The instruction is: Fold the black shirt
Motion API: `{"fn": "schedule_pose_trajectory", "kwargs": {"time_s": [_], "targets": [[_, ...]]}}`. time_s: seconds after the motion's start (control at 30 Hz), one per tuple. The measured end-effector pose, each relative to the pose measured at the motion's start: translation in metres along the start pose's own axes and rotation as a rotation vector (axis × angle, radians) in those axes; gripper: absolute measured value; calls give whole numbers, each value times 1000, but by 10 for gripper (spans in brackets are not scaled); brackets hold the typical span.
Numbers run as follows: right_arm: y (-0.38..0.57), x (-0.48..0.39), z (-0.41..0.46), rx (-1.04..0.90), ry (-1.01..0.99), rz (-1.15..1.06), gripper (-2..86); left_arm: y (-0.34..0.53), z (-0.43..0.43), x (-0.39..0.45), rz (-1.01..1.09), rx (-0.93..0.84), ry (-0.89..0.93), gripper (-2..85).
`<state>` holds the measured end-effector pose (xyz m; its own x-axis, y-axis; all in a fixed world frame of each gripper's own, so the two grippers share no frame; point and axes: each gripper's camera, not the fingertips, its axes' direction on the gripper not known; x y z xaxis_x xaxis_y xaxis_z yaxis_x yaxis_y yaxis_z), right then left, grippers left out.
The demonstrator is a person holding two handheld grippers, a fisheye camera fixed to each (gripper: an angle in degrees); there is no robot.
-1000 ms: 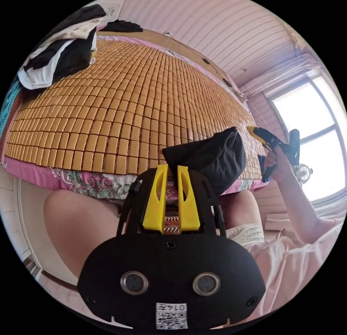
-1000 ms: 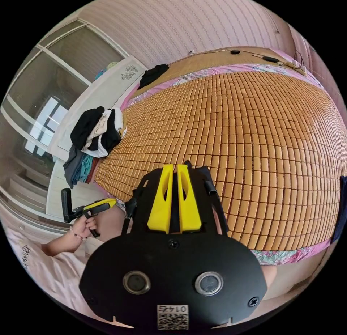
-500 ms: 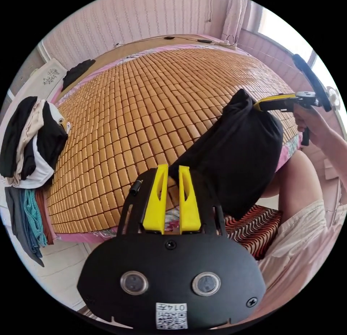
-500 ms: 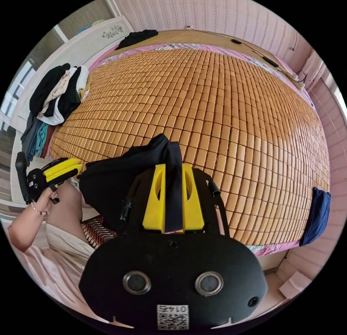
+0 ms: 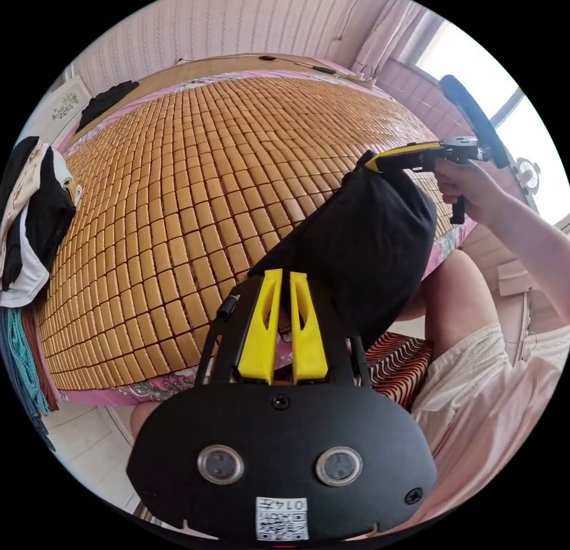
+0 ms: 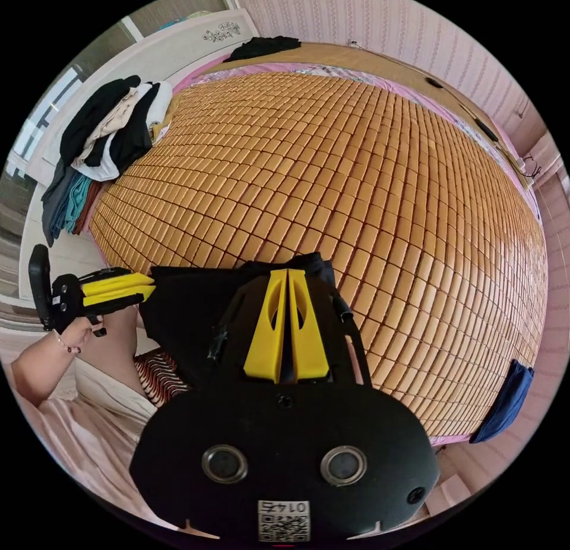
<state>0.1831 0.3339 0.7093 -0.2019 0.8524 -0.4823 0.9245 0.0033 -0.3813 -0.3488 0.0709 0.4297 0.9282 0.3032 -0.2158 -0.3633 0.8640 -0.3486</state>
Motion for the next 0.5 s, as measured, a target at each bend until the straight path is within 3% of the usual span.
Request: {"fn": "schedule_pose_trajectory", "kwargs": {"time_s": [0.13,0.3,0.37,0.5], "targets": [[-8,15,9,-65,-52,40,4,-5,11,-10,-36,-8,57,16],[10,33,-35,139,-68,16,73,4,-17,-6,15,99,70,30],[14,49,-33,80,-121,7,126,5,-23,-4,51,139,62,54],[20,66,-18,-7,-140,24,138,-3,-14,-2,79,138,127,99]]}}
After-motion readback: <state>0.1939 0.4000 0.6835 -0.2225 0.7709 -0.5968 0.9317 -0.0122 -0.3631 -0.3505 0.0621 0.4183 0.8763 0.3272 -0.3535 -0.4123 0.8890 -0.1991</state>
